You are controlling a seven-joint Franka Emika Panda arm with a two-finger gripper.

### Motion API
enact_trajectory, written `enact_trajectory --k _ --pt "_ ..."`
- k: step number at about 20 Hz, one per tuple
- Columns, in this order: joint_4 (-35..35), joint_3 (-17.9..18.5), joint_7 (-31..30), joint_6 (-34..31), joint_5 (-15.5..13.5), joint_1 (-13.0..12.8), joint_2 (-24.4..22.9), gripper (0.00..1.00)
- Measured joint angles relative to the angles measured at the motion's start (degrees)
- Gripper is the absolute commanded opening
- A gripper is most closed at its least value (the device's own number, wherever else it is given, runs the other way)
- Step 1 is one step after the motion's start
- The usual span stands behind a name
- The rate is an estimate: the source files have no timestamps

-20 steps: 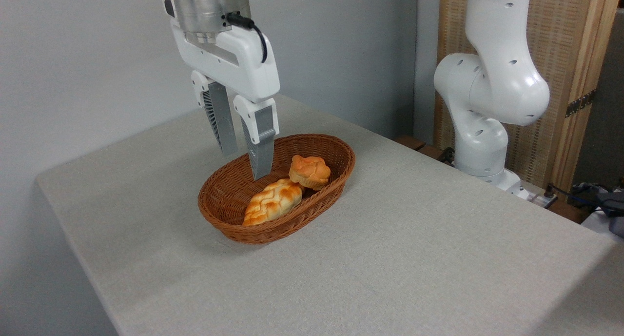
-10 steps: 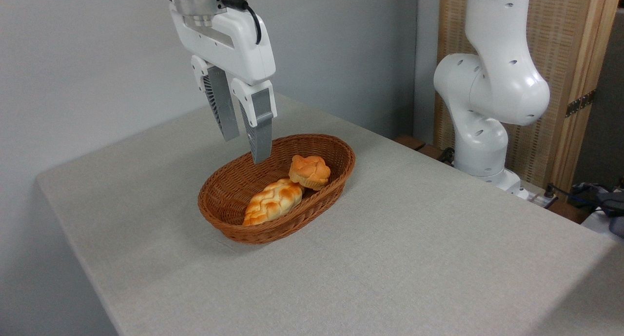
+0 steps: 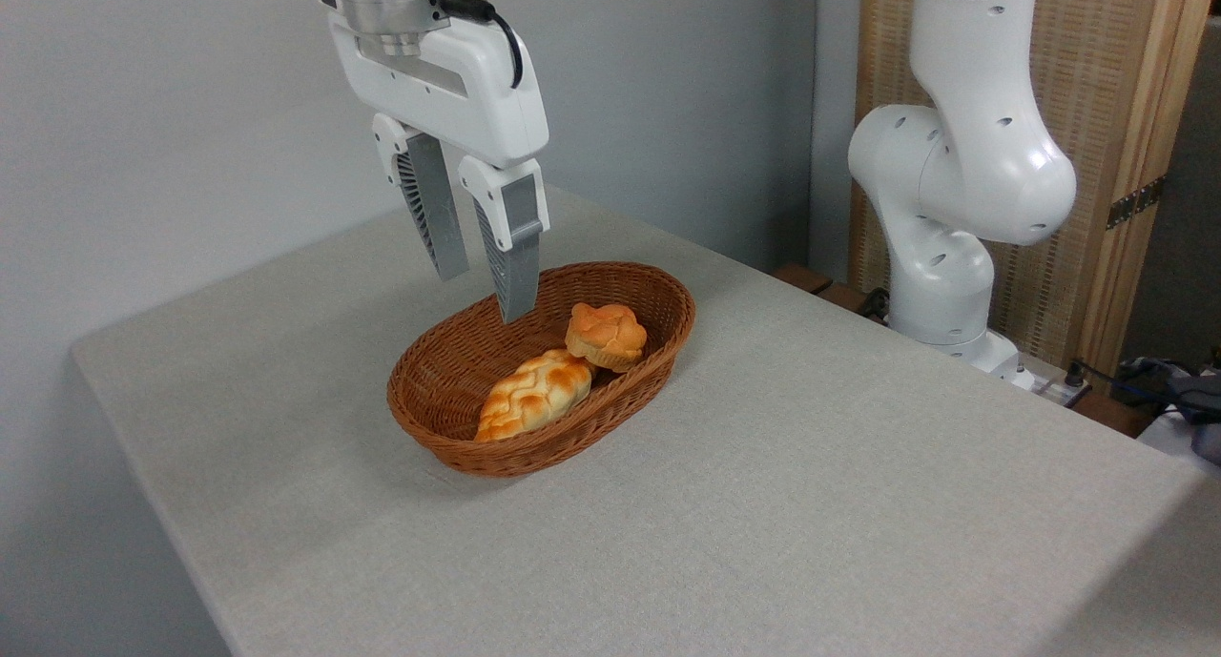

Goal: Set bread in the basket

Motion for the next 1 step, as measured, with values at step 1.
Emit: enact_trajectory --k 1 --pt "0.00 0.00 0.00 0.00 0.00 0.00 0.00 1.00"
